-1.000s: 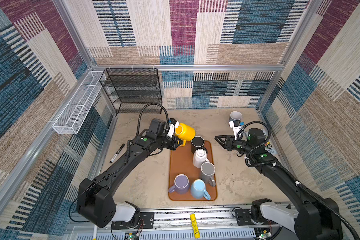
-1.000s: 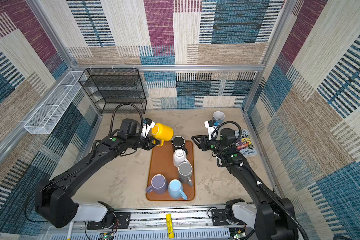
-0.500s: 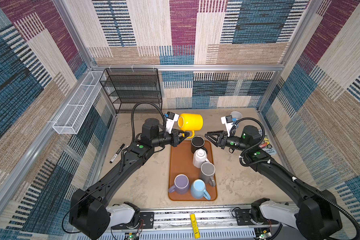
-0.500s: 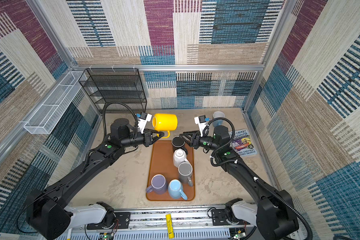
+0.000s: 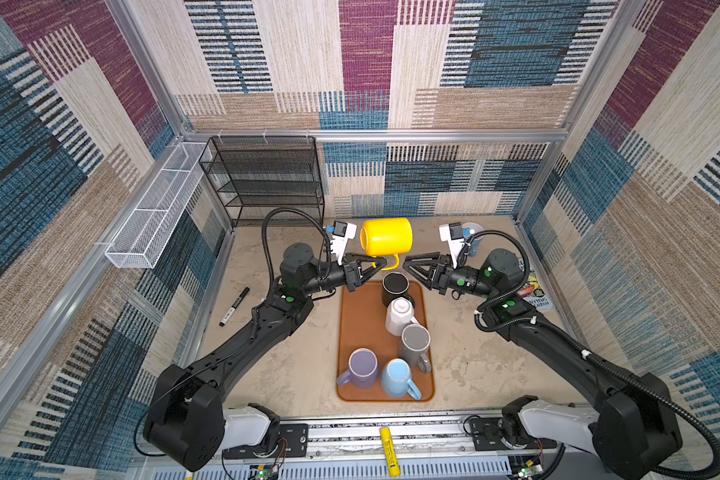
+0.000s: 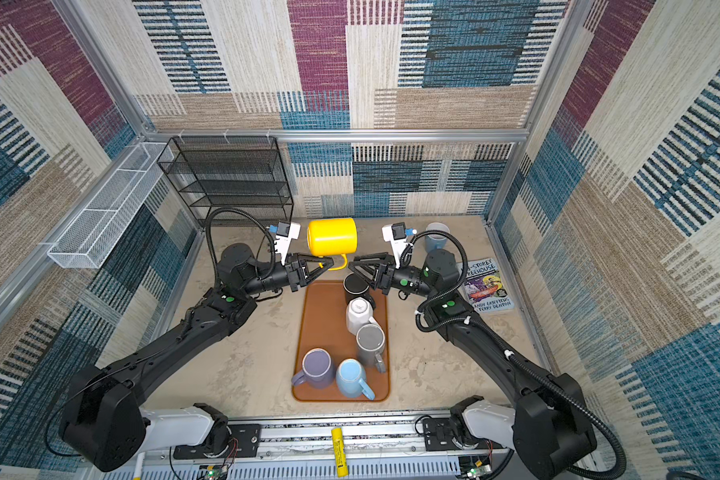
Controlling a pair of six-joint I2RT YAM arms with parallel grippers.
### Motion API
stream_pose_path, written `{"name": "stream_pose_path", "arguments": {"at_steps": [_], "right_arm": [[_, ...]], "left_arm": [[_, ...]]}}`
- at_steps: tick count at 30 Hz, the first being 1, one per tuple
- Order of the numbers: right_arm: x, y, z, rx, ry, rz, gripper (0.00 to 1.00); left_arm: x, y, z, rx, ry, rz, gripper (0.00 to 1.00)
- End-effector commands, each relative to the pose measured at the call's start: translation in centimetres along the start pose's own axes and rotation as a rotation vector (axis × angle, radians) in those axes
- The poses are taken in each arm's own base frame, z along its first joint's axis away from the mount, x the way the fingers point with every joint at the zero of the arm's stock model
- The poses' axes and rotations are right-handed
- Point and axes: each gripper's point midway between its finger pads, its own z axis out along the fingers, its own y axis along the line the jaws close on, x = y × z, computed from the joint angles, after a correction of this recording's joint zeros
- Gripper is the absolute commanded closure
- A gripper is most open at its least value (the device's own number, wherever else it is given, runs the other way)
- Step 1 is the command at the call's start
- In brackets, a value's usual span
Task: Turn the mug right side up
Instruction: 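Hold the yellow mug sideways while the right gripper grasps its rim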
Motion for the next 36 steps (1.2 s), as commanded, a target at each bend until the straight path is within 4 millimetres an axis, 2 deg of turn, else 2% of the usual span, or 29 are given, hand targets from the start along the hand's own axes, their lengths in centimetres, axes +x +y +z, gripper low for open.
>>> {"name": "stream_pose_path", "arguments": {"at_steps": [1, 19, 26, 36], "right_arm": [[-1.0, 1.3, 0.3, -0.050, -0.025, -0.030, 0.57], [-2.7, 4.0, 1.3, -0.122, -0.069, -0.067, 0.65], [-3.6, 5.1, 1.0, -0.137, -0.113, -0.078, 0.68], [-4.9, 6.1, 0.5, -0.151, -0.174, -0.076, 0.76]], "left_arm": [[-2.3, -3.3, -0.2, 0.128, -0.078, 0.111, 1.00], [-1.8, -4.4, 1.3, 0.186, -0.063, 0.130, 1.00], [-1.6, -4.6, 1.7, 0.196, -0.064, 0.139, 1.00], [-1.4, -4.8, 2.0, 0.201, -0.061, 0.150, 1.00]]}}
